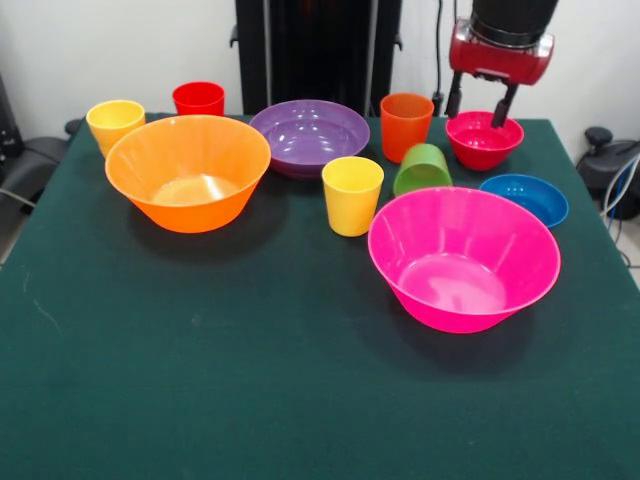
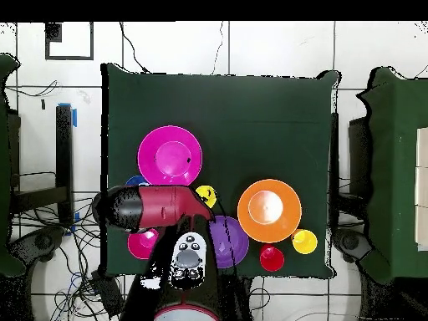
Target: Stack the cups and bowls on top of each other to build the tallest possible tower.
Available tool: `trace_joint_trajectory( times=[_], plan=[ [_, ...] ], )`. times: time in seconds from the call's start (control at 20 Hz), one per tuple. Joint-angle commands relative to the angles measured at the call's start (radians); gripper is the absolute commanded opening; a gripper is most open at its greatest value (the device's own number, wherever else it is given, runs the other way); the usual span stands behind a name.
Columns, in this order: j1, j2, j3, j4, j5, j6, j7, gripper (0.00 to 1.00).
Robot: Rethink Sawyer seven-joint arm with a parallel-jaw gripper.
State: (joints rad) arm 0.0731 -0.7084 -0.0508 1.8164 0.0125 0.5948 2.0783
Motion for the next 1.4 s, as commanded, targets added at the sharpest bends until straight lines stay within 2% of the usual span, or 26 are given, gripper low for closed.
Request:
trace_joint_trajectory(
  times=[0.05,0.55,0.9,1.4],
  plan=[
    [0.019,0.09,0.112,-0.048,-0.057,-0.131,0.026,1.0],
    [0.045,0.137,0.117,-0.089,-0.04,-0.211,0.057,1.0],
    [0.079,0.127,0.093,-0.136,-0.043,-0.178,0.047,1.0],
    [0.091,0.116,0.104,-0.162,-0.048,-0.194,0.029,1.0]
  ],
)
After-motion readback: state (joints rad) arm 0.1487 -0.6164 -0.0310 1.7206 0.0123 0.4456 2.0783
